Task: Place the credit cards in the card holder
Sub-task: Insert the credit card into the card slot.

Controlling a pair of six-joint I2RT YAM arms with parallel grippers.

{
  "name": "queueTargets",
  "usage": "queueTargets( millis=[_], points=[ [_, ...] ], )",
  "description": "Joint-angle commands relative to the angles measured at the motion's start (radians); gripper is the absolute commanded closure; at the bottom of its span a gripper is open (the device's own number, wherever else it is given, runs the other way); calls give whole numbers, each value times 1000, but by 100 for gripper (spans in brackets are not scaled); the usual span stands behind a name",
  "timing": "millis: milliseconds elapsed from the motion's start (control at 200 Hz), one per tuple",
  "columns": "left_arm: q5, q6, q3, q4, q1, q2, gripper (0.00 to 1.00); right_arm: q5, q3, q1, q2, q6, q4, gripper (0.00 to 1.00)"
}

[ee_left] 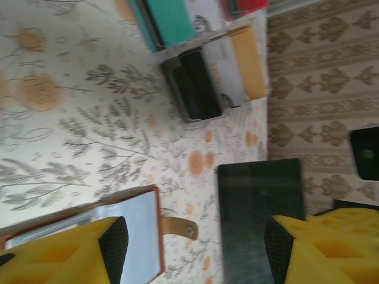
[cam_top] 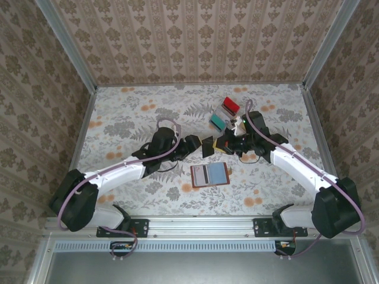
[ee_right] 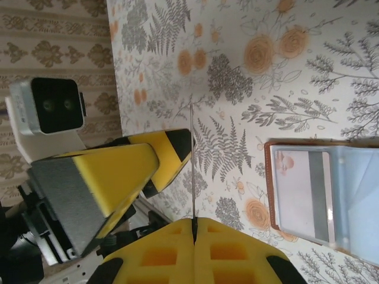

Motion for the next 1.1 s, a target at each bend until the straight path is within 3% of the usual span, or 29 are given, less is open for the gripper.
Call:
queueTargets(
  millis=[0,375,650,820,900,1095],
  points=[
    [58,-25,-21,120,5,18,36,-58,-20,3,-10,-10,58,100],
    [83,-45,-39,183,-5,37,46,-71,-53,-1,-6,67,175,100],
    [93,-102,-86,327,-10,38,78,-55,-75,-7,20,95,214,100],
    [81,-109,-100,331,-9,26,93,-43,-78,-8,37,88,195,100],
    [68,-113,-107,324,-10,18,100,-26,-78,-8,37,74,169,96],
    [4,-103,-123,225,-25,-16,100,42,-63,-10,40,-34,3,77]
  ],
)
